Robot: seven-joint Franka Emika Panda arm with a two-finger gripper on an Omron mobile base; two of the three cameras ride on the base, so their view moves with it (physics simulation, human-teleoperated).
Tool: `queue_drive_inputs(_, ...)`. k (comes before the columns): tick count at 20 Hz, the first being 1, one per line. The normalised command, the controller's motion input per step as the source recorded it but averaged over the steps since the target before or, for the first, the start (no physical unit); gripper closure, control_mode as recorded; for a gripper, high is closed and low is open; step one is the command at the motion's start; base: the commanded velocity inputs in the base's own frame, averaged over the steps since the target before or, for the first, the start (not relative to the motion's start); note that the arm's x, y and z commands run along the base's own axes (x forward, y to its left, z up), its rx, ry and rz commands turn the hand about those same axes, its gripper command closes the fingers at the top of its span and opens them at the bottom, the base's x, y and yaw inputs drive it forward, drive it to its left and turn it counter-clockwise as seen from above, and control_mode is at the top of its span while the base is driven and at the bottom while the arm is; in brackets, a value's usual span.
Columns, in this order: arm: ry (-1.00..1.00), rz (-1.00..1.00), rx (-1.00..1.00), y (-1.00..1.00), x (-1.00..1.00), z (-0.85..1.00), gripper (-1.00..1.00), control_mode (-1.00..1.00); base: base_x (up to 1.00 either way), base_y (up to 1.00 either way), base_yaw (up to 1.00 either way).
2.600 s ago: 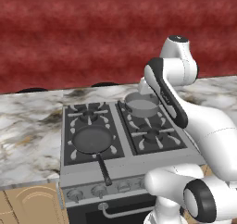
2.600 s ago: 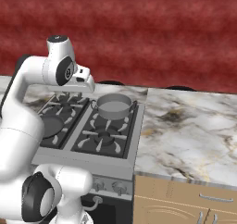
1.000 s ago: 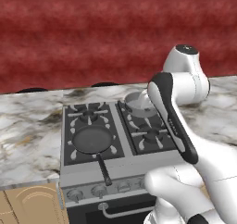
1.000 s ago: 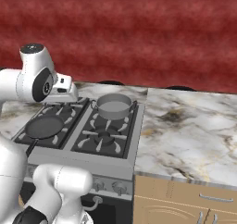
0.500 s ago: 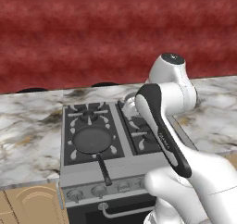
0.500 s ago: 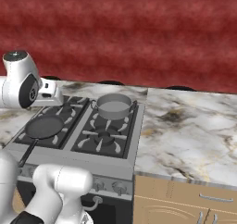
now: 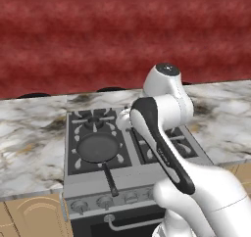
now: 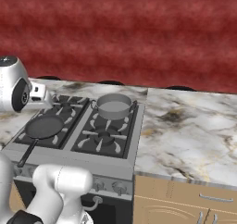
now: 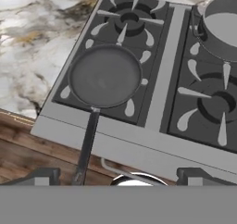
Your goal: Move the pot and pan from the stove into the sink.
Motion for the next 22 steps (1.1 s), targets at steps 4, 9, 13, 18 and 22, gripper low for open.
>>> queue_drive_inputs(4,0.0,0.02,0.02,0.32,-0.01,-0.21,-1.0,-1.0,0.0,0.0,0.0)
queue_drive_inputs(9,0.0,0.02,0.02,0.28,-0.06,-0.32,-1.0,-1.0,0.0,0.0,0.0)
queue_drive_inputs(13,0.0,0.02,0.02,0.24,-0.11,-0.42,-1.0,-1.0,0.0,0.0,0.0)
queue_drive_inputs(18,0.0,0.01,0.0,0.21,-0.08,-0.44,-1.0,-1.0,0.0,0.0,0.0)
queue_drive_inputs(22,0.0,0.0,0.0,0.18,0.0,-0.42,-1.0,-1.0,0.0,0.0,0.0)
